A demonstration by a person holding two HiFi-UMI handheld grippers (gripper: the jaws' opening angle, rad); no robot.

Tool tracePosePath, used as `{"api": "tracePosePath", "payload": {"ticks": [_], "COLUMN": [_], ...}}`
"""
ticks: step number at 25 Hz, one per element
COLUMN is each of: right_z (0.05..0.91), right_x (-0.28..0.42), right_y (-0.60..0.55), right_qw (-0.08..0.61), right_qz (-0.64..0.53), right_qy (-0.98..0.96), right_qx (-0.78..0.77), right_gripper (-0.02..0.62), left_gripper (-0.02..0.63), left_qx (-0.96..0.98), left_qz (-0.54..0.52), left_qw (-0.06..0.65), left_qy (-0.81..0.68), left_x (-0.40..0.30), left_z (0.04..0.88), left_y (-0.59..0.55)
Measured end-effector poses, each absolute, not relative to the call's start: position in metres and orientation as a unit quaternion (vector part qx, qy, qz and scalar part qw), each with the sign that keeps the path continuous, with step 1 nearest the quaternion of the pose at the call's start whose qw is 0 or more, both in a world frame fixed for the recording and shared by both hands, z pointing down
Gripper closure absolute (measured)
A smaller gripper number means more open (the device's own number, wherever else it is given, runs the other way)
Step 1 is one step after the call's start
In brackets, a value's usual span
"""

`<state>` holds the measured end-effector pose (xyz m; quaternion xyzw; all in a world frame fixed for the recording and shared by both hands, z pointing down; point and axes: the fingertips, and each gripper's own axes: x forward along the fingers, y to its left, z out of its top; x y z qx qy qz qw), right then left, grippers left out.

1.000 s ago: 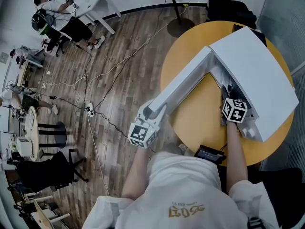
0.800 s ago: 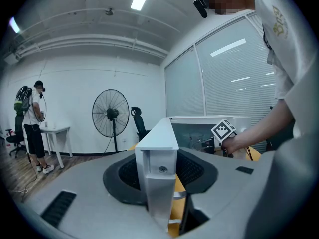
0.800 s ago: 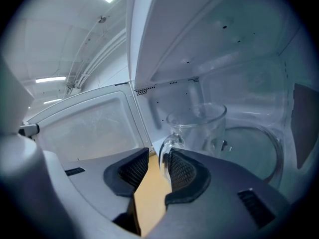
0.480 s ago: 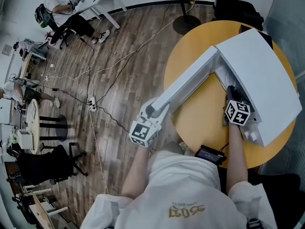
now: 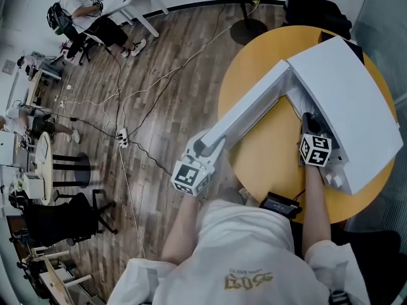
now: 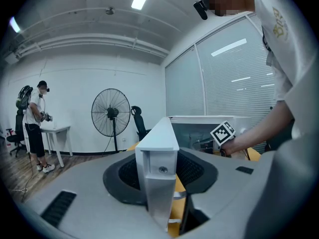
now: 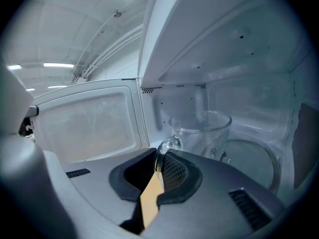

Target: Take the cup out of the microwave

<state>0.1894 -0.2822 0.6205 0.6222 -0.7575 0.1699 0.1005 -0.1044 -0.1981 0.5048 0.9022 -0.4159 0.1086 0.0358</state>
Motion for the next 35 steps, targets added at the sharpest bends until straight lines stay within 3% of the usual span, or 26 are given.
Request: {"api": "tracePosePath", "payload": {"ticks": [35], "right_z": [0.589], "right_x": [0.154], "right_y": [-0.264], "right_qw": [0.056], "right_qz": [0.144], "right_qy": [-0.797], "right_qx": [0.584], "right_gripper": [0.577], "left_gripper": [0.431], "left_qx": [0.904], "left_qz": [0.106], "left_qw": [0.044], "left_qy": [-0.412], "left_x": [-0.109], "left_z": [0.504], "left_y": [-0.2]}}
